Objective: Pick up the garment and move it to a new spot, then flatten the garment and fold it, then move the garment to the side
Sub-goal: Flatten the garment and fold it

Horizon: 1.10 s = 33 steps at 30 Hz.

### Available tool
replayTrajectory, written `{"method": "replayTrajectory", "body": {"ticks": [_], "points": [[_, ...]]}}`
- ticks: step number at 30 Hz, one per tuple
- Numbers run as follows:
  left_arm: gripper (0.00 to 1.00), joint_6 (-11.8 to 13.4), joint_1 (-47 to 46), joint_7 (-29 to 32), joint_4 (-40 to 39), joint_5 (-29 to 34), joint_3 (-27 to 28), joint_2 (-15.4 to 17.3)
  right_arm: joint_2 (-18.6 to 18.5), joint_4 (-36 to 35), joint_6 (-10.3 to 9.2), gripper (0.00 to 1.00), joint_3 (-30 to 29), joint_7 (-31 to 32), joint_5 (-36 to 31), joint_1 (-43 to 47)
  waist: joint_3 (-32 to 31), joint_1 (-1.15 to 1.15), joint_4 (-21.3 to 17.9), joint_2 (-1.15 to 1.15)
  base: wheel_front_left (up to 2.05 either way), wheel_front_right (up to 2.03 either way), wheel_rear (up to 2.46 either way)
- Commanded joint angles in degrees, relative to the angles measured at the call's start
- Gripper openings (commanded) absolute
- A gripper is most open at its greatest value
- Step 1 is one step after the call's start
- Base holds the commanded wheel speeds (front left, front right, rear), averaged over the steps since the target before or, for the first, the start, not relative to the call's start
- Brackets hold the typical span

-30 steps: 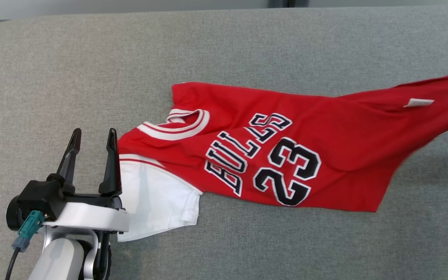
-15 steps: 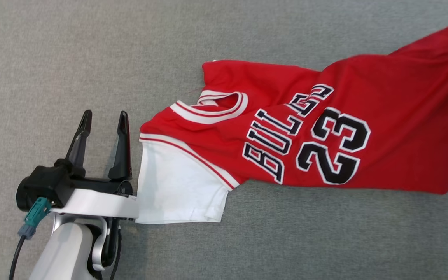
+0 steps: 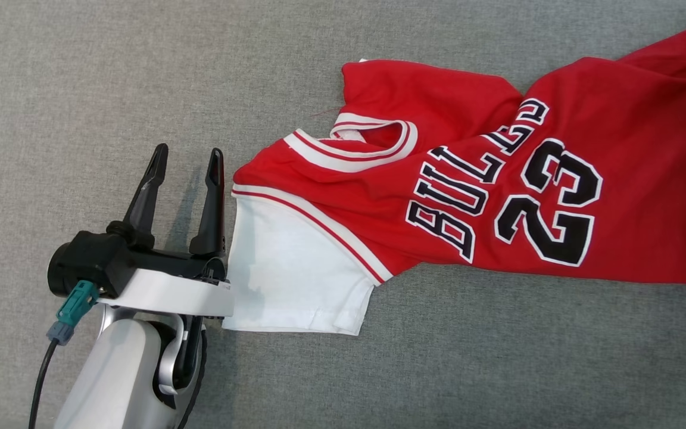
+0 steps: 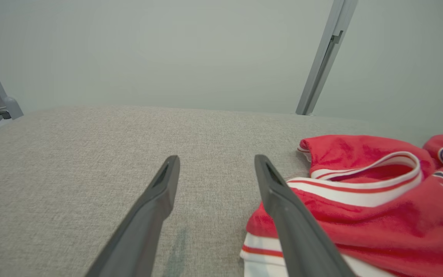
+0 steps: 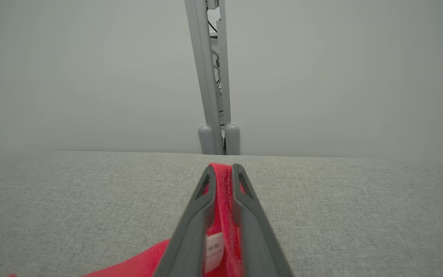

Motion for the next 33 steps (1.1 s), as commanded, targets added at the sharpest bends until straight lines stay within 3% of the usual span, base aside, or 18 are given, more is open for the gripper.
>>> {"method": "replayTrajectory", "body": {"ticks": [1,6,12,17,28,33], "points": [[1.00,-0.4,-0.9,-0.3,0.1,0.4,0.3,0.1,0.2,0.6,0.01,1.00,0.6,-1.9,0.4,-0.3,-0.4,0.00,-0.4,0.00,0.00,0.00,0.00],[1.00,-0.7,0.5,-0.3,0.5,1.1,1.3,-0.1,1.2,1.3,0.01,1.00,2.3,-7.5,1.4,2.8,-2.1,0.00,-2.2,0.00,0.00,0.00,0.00],[1.00,-0.8,2.2,-0.3,1.2,1.5,2.3,0.5,2.4,-4.7,0.00,1.00,2.1,-10.4,0.2,10.2,-5.2,0.00,-4.5,0.00,0.00,0.00,0.00],[1.00,-0.6,4.0,-0.3,1.7,1.6,2.6,1.1,4.6,-12.8,0.01,1.00,-2.0,-10.6,-3.7,19.4,-8.2,0.00,-5.9,0.00,0.00,0.00,0.00],[1.00,1.0,10.0,1.6,0.4,0.6,3.0,2.6,14.0,-28.3,0.01,1.00,-10.9,-9.1,-11.5,41.3,-14.9,0.00,-8.5,0.00,0.00,0.00,0.00],[1.00,1.5,11.4,2.2,-0.3,0.3,3.0,2.9,16.4,-33.0,0.01,1.00,-12.3,-6.8,-12.9,46.3,-15.8,0.00,-8.9,0.00,0.00,0.00,0.00]]}}
